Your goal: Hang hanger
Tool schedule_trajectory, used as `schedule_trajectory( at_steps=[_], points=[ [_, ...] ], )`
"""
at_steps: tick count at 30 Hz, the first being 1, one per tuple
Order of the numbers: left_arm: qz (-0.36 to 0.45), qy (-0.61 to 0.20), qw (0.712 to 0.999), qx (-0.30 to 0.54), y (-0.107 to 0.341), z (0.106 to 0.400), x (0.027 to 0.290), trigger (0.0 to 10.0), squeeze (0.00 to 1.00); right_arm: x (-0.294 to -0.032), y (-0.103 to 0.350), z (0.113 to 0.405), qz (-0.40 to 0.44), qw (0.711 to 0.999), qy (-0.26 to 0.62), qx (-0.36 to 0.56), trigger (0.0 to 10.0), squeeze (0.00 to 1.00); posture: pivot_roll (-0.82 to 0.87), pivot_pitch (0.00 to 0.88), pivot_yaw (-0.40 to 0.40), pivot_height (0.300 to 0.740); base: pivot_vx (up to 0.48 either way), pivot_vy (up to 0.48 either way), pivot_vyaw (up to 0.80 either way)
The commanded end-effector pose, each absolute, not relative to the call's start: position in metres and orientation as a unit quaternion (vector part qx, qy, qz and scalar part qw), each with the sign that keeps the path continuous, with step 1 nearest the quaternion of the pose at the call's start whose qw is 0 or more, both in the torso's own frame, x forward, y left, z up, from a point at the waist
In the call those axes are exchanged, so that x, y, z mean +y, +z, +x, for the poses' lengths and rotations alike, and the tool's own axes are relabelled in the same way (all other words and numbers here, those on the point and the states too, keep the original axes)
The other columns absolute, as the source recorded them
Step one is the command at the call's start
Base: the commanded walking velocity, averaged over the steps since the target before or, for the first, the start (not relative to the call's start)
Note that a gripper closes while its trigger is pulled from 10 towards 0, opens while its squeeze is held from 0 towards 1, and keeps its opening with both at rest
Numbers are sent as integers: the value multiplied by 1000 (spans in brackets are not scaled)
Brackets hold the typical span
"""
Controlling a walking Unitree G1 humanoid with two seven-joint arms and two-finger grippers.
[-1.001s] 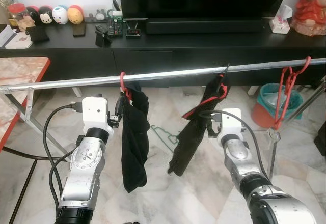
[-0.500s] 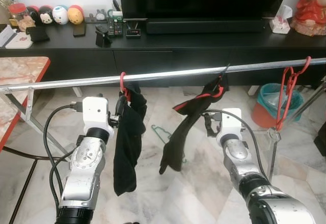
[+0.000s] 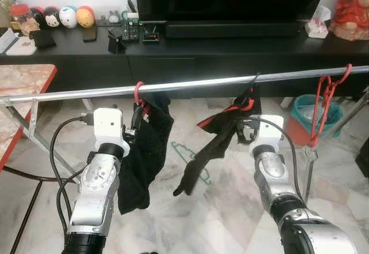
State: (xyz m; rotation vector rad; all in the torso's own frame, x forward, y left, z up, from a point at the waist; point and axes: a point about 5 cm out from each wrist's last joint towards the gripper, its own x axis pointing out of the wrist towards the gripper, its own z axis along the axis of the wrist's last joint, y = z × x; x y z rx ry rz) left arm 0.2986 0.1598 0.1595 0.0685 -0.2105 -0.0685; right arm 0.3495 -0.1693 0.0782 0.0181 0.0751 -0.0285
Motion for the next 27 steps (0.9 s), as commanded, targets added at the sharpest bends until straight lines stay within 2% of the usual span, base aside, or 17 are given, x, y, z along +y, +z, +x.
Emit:
schedule_trajectory(
  at_steps=[1,7,25,27],
  points=[
    [33,-42,993,-109,164,300,157,10000,0,-159,82,353,18,999,21,36,10000,0,29,61,-10,740,0,0,0],
    [36,-44,993,-108,164,300,157,10000,0,-150,74,350,-1,996,60,65,10000,0,28,65,-10,740,0,0,0],
    [35,-47,993,-100,160,299,156,10000,0,-171,64,349,-43,992,-12,119,10000,0,29,65,-12,740,0,0,0],
    [34,-50,993,-101,161,299,155,10000,0,-178,63,348,-46,990,-42,128,10000,0,30,65,-12,740,0,0,0]
  ],
)
